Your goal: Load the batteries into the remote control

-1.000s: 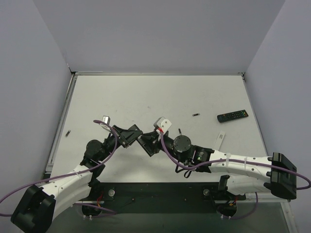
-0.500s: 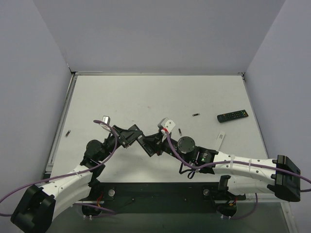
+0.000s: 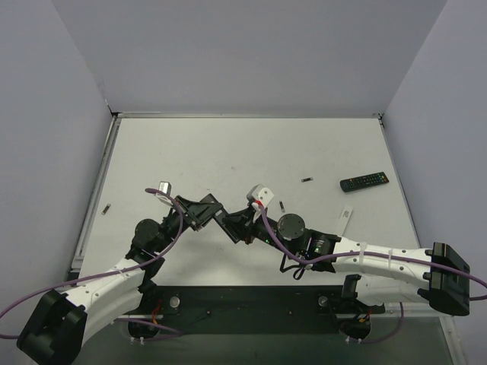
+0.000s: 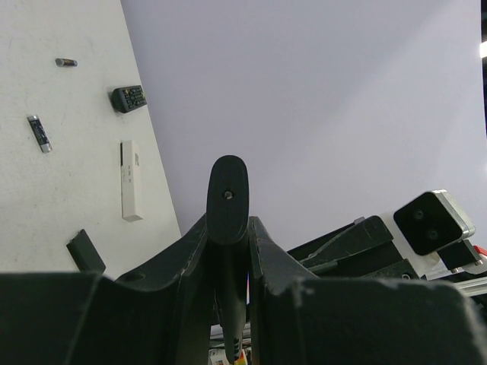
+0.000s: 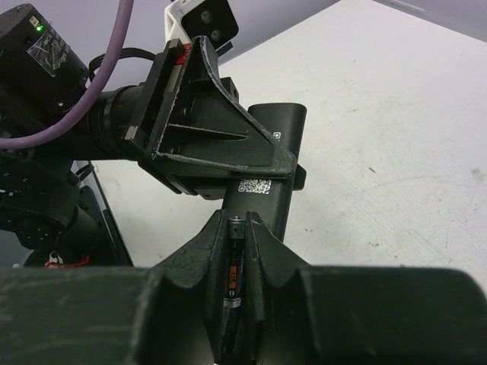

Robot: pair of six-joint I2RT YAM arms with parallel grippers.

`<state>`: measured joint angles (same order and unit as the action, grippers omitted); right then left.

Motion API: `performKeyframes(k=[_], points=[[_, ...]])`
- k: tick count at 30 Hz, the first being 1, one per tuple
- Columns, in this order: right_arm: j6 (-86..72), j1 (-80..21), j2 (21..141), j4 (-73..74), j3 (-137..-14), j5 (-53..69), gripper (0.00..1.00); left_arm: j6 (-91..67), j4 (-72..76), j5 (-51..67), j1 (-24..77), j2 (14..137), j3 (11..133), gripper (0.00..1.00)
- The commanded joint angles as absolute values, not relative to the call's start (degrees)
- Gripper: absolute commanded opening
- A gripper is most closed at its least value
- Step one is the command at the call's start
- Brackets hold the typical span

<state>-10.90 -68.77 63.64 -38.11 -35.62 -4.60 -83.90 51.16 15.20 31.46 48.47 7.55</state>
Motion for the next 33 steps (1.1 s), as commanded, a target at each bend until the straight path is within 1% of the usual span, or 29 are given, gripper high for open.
performKeyframes(k=[1,14,19,31,33], points=[[-11.8,-69.3,63.8,-42.4,-36.2,-3.8,0.02,-84.5,54.5,14.2,31.7,48.2,9.4,0.0],[-13.4,-69.7,65.1,-43.3,-34.9,-3.6,0.02,-86.1,56.1,12.4,31.7,47.1,9.2,0.0],[-13.6,-69.9,64.2,-42.7,-34.0,-4.6,0.03,-86.7,56.5,11.5,31.7,46.1,8.7,0.0],[-14.4,-70.2,61.6,-40.8,-32.0,-6.2,0.12,-86.9,56.6,11.0,31.7,45.4,8.5,0.0],[-14.2,-70.2,61.6,-40.5,-32.3,-6.2,0.16,-86.9,56.6,11.2,31.7,45.5,8.6,0.0]])
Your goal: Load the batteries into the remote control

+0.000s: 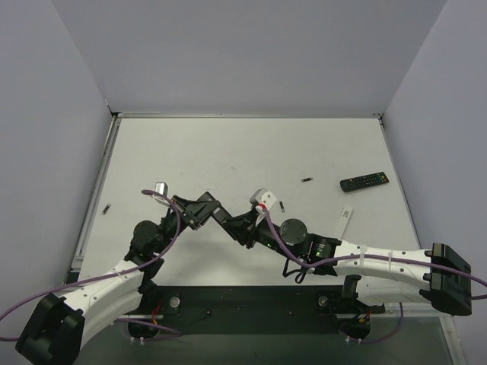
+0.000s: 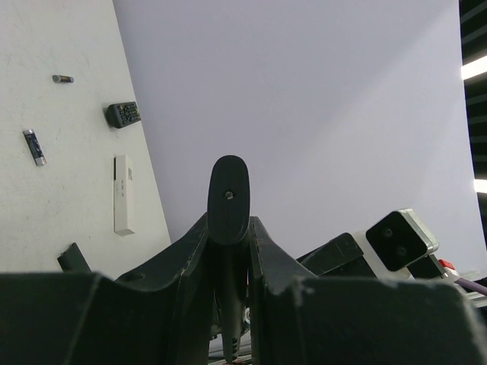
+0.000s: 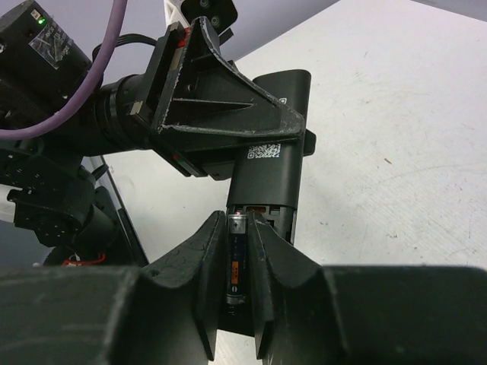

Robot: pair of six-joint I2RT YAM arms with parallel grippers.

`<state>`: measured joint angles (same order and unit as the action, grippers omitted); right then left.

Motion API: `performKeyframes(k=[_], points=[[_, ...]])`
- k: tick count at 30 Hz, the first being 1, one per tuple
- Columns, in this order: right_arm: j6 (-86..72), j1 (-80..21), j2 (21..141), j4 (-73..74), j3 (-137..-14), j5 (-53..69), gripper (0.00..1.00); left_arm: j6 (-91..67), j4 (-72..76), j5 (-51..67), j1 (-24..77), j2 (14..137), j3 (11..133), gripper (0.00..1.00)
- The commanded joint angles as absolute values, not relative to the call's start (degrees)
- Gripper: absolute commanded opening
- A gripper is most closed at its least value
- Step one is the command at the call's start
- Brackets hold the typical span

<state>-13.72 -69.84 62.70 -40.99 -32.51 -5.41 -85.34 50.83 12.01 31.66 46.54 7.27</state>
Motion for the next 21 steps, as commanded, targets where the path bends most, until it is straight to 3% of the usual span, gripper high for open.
performKeyframes(k=[1,5,10,21], points=[[-14.1,-70.2,61.7,-40.4,-32.3,-6.0,0.18,-86.8,56.6,11.3,31.7,45.6,8.6,0.0],[-13.4,-70.3,61.8,-40.0,-33.3,-6.1,0.27,-86.7,56.6,12.0,31.7,45.8,8.9,0.0],[-12.2,-70.2,61.6,-39.6,-34.2,-6.2,0.29,-86.4,56.6,12.5,31.7,46.0,9.0,0.0],[-5.0,-70.2,59.5,-33.8,-38.6,-6.8,0.54,-85.6,57.1,15.5,31.6,47.2,9.7,0.0]])
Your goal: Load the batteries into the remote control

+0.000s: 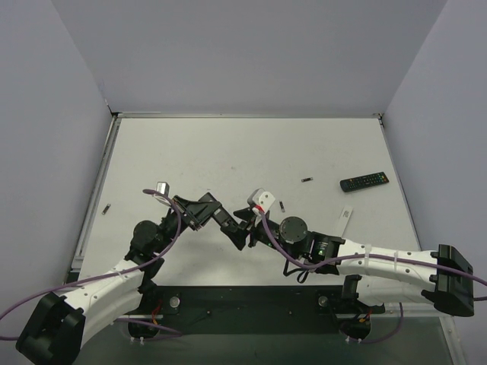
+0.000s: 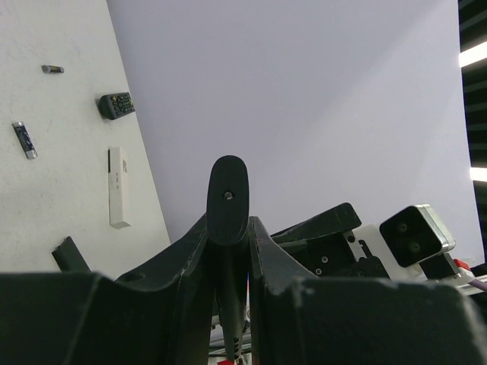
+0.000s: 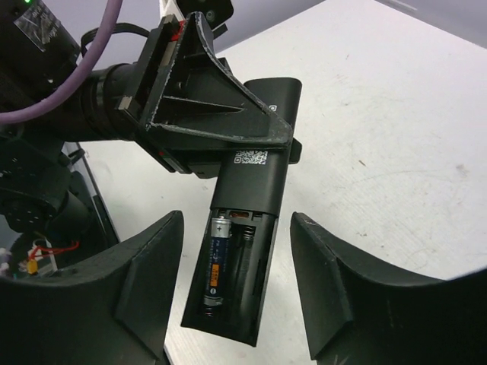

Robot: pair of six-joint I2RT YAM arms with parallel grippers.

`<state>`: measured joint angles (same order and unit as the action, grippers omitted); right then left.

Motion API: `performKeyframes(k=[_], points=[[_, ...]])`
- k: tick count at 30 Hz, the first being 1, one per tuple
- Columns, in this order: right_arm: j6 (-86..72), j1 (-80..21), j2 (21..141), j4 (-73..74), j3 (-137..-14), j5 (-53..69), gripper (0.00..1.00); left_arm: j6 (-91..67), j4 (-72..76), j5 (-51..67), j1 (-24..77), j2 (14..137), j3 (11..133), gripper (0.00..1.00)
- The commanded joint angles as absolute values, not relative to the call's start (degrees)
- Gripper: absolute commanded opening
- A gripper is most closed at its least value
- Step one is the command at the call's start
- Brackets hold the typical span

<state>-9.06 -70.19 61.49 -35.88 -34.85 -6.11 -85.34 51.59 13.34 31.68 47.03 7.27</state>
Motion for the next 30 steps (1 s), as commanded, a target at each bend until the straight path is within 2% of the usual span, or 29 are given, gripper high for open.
performKeyframes(k=[1,5,10,12,13,18,22,30], points=[[-4.5,-70.1,59.2,-33.1,-39.0,-6.2,0.55,-85.1,57.0,15.7,31.6,47.3,9.7,0.0],[-2.2,-70.1,57.0,-27.8,-42.7,-4.1,0.57,-83.7,56.2,17.8,31.6,48.1,11.0,0.0],[4.9,-70.0,53.7,-13.8,-49.1,-0.5,0.6,-82.7,56.2,23.1,30.9,50.2,12.9,0.0],[9.6,-69.5,53.1,-7.2,-52.1,6.2,0.61,-82.7,56.4,25.2,30.7,51.3,13.9,0.0],[17.3,-69.3,52.3,-4.6,-52.9,9.5,0.63,-82.6,56.6,25.8,30.6,51.6,14.2,0.0],[25.8,-66.3,48.8,4.5,-53.9,23.3,0.65,-81.6,54.8,29.4,30.4,52.0,16.3,0.0],[27.2,-61.3,50.2,7.7,-56.4,31.5,0.6,-79.6,52.1,31.2,30.4,51.5,18.0,0.0],[30.8,-59.8,56.7,8.5,-60.4,36.6,0.45,-77.9,48.5,33.9,30.4,51.0,19.6,0.0]])
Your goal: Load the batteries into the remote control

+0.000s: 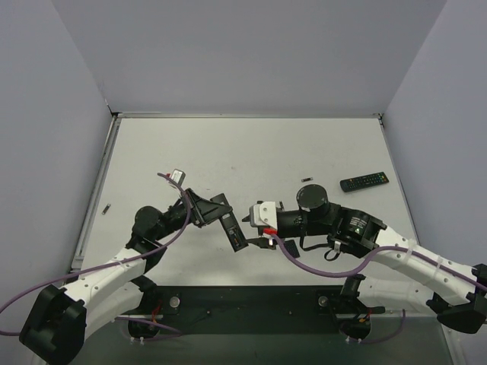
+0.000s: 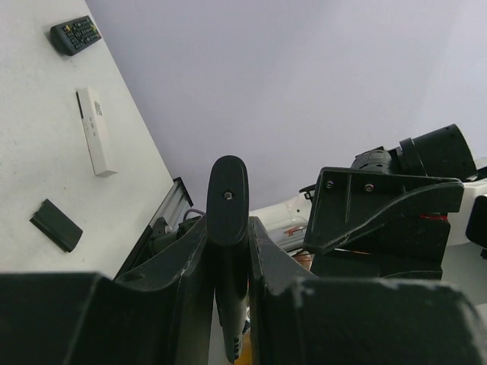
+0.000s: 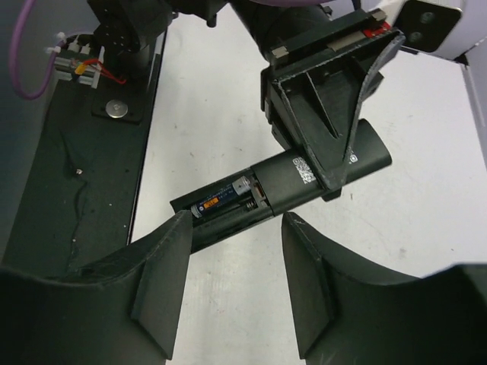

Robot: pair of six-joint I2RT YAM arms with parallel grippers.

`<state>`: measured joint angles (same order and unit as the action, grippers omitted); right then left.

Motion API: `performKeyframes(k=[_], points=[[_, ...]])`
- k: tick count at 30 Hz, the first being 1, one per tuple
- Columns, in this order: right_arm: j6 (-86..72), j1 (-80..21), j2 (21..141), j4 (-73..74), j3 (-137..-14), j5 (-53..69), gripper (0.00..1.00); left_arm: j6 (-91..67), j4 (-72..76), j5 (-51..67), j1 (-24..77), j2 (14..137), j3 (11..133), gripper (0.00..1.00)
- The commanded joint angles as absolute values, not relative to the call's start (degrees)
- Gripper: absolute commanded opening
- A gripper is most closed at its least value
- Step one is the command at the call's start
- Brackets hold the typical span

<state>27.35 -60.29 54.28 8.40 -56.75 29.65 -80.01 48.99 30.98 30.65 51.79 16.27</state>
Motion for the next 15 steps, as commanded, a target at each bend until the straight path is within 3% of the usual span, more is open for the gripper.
performKeyframes(k=[1,7,15], points=[[31.2,-59.9,57.6,8.4,-60.7,37.0,0.42,-77.6,48.3,34.1,30.4,51.1,19.8,0.0],[32.9,-59.7,61.4,9.3,-63.3,40.1,0.31,-77.1,47.4,36.3,30.4,51.8,21.2,0.0],[34.5,-59.7,64.7,10.5,-64.8,40.9,0.3,-75.1,43.7,37.7,30.4,50.8,22.8,0.0]])
